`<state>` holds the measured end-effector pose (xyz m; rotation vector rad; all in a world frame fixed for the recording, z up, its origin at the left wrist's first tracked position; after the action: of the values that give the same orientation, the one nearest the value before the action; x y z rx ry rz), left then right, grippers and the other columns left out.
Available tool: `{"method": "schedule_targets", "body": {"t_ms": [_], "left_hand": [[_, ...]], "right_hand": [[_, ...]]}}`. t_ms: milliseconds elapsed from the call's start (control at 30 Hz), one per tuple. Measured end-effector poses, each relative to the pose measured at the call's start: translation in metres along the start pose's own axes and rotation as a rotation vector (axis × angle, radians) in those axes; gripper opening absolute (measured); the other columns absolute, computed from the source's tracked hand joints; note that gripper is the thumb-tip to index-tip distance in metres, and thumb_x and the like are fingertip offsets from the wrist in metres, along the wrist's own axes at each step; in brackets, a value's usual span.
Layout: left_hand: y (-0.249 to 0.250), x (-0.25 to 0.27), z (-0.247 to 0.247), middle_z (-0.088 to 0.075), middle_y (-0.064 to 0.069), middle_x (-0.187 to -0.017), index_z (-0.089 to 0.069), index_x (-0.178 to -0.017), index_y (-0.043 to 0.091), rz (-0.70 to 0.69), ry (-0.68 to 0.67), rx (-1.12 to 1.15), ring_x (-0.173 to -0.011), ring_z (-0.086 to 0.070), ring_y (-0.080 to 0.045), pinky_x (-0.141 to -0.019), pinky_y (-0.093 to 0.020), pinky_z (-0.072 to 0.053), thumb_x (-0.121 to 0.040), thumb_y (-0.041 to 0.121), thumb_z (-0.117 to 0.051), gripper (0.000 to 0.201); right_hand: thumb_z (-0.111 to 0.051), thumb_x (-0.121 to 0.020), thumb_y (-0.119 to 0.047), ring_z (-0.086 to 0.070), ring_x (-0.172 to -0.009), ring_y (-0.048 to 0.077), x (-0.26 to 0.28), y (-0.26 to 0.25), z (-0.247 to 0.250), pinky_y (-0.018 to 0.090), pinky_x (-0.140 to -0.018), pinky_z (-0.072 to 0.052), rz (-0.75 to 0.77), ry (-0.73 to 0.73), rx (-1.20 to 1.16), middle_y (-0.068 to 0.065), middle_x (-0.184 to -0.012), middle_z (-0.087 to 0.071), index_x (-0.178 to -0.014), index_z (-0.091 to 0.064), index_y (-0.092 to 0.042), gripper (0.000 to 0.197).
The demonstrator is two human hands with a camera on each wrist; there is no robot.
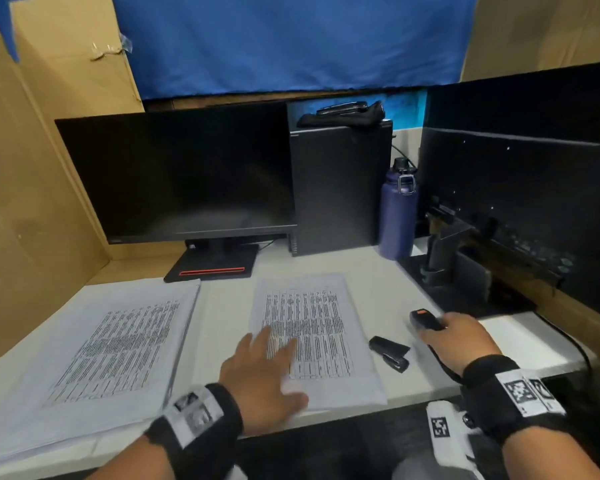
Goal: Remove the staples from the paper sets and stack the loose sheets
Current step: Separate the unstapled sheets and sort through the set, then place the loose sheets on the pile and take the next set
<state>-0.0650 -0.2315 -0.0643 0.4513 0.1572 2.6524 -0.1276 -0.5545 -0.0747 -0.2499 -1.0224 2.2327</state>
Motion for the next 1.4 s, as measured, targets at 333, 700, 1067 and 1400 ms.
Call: {"method": "schedule_targets", "body": {"t_ms": [333, 700, 1067, 1400], "left_hand": [[-0.005, 0.012, -0.039, 0.007, -0.001, -0.174, 0.006, -0.161, 0.043, -0.046, 0.063, -0.066, -0.159, 0.008, -0.029, -0.128, -0.053, -0.005, -0.093, 0.078, -0.026, 0.083], [-0.181, 0.050, 0.050, -0.054, -0.001, -0.123, -0.063, -0.107, 0.045, 0.265, 0.295, 0.171, -0.126, -0.049, -0.028, -0.110, -0.045, -0.040, -0.077, 0.074, -0.045, 0.046], [-0.324, 0.053, 0.067, -0.071, 0.003, -0.083, -0.065, -0.083, 0.017, 0.654, 0.104, -0.039, -0.082, -0.072, -0.017, -0.068, -0.026, -0.052, -0.079, 0.065, -0.067, 0.048], [-0.319, 0.059, 0.069, -0.067, 0.003, -0.070, -0.064, -0.065, 0.015, 0.636, 0.140, 0.052, -0.069, -0.065, -0.015, -0.060, -0.024, -0.046, -0.076, 0.052, -0.067, 0.039]], "right_hand": [[-0.066, -0.091, -0.040, -0.062, -0.109, 0.033, 0.007, -0.005, -0.002, 0.040, -0.095, -0.048, 0.030, -0.027, 0.079, 0.015, -0.123, -0.066, -0.126, -0.061, -0.014, 0.044], [-0.054, -0.076, -0.066, -0.051, -0.126, 0.040, 0.015, -0.054, 0.004, 0.055, -0.107, -0.041, 0.068, 0.168, 0.094, 0.013, -0.138, -0.057, -0.135, -0.055, -0.024, 0.072], [-0.061, -0.093, -0.047, -0.052, -0.119, 0.006, 0.114, -0.136, -0.087, 0.034, -0.107, -0.042, 0.629, -0.192, 0.183, -0.020, -0.125, -0.056, -0.124, -0.062, -0.035, 0.033], [-0.056, -0.096, -0.043, -0.060, -0.110, 0.008, 0.159, -0.204, -0.196, 0.025, -0.095, -0.047, 0.569, -0.560, 0.094, -0.009, -0.128, -0.060, -0.133, -0.053, -0.027, 0.041]]}}
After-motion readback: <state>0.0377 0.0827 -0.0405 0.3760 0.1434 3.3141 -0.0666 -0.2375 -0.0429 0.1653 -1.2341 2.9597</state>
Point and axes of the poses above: each hand's wrist, its own x-axis away from the middle knuckle, its own z-axis out of the back of the hand, y = z × x, the point moved 3 cm from there along -x, towards the middle knuckle
